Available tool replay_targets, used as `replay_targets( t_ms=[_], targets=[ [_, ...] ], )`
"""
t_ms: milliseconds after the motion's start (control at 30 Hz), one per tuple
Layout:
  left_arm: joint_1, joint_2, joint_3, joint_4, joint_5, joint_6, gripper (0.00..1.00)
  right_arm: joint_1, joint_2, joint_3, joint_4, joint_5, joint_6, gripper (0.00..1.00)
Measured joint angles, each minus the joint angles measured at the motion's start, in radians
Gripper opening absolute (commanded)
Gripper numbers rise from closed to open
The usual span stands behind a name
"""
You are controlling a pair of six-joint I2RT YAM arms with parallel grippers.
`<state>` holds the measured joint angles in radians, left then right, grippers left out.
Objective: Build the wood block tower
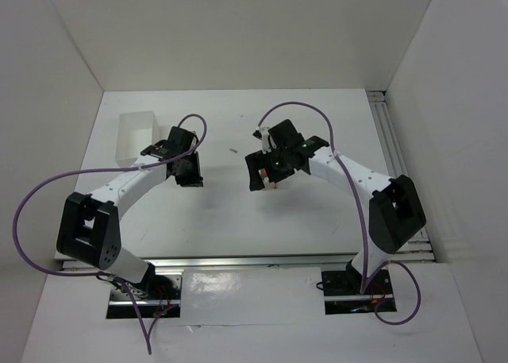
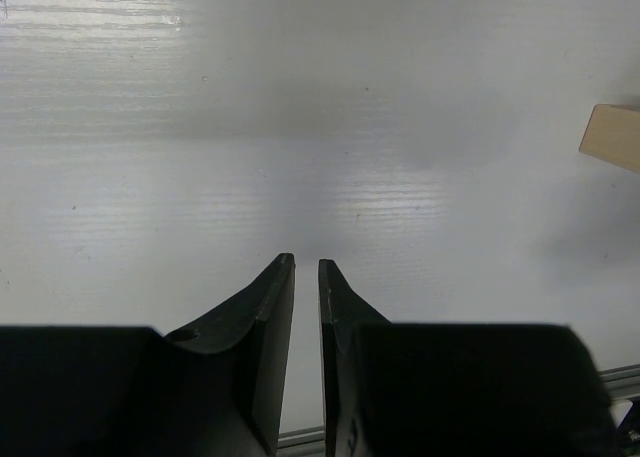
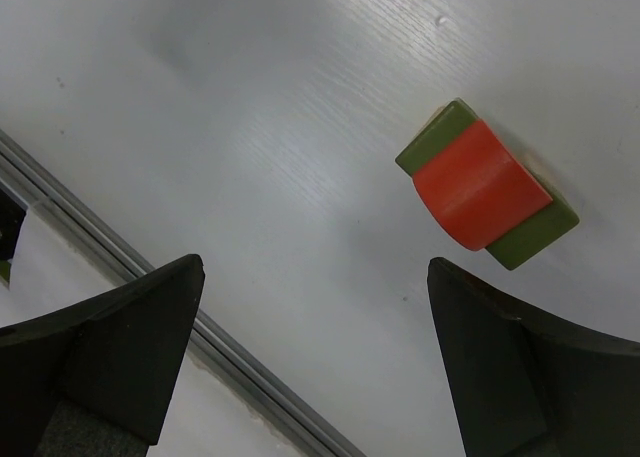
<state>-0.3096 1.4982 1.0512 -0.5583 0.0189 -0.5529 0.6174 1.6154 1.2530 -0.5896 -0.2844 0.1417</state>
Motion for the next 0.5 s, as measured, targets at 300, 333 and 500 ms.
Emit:
replay_targets(
  t_ms=[300, 333, 500],
  targets=[
    [0.0, 0.0, 0.0, 0.0, 0.0, 0.0, 0.28, 0.0, 0.016, 0.014, 0.002, 0.011, 0.0, 1.0],
    [0.0, 0.0, 0.0, 0.0, 0.0, 0.0, 0.28, 0.0, 0.017, 0.017, 0.002, 0.012, 0.0, 1.0],
    [0.0, 0.0, 0.0, 0.0, 0.0, 0.0, 0.28, 0.0, 0.021, 0.019, 0.003, 0.019, 0.0, 1.0]
  ],
)
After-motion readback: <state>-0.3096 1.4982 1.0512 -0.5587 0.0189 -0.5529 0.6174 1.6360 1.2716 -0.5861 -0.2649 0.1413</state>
